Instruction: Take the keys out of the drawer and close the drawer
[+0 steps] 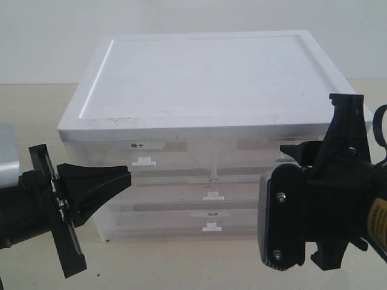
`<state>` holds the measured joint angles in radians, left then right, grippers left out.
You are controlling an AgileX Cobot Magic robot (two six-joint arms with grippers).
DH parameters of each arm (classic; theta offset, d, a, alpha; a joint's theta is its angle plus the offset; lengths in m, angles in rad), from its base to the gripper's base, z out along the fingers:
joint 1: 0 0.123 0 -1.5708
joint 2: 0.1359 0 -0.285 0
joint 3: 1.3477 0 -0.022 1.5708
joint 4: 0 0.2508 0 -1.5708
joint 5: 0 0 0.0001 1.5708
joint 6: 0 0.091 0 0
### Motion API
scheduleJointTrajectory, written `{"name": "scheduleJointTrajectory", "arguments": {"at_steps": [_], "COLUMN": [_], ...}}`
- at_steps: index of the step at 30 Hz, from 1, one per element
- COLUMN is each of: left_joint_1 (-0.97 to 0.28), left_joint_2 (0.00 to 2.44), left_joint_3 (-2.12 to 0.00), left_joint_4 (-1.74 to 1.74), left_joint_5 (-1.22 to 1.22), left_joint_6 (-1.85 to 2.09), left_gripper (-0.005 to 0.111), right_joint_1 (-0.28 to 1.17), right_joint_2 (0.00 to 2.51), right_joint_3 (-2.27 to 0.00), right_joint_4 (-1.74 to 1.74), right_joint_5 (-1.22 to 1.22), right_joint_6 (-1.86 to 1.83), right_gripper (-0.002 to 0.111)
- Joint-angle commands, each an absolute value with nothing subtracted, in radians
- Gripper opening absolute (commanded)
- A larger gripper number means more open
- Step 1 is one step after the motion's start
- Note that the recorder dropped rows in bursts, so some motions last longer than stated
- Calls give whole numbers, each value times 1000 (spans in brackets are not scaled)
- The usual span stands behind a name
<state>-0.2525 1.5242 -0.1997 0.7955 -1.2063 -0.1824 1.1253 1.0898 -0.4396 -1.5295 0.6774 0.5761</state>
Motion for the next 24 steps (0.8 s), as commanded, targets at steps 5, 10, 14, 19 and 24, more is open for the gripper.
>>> {"name": "scheduleJointTrajectory", "arguments": {"at_steps": [5,10,14,19,24], "left_joint_1": [-257,-257,-257,-257,-257], "left_joint_2": [1527,1527,1527,1527,1527], "left_joint_3": [-204,-204,-204,-204,-204], "left_joint_4": [803,801,801,803,803], "left_joint_5": [-1221,-1221,-1221,-1221,-1221], "left_joint_6": [-193,-193,-193,-193,-193], "left_gripper": [5,5,5,5,5], "right_joint_1": [1067,1067,1067,1067,1067], "right_joint_2": [1108,1110,1110,1110,1110], "right_joint_3": [-438,-438,-438,-438,-438], "right_joint_4": [-1558,-1558,-1558,-1558,-1558], "right_joint_5": [651,658,650,659,684], "right_joint_6": [575,575,583,583,601], "right_gripper": [30,30,30,30,29]}}
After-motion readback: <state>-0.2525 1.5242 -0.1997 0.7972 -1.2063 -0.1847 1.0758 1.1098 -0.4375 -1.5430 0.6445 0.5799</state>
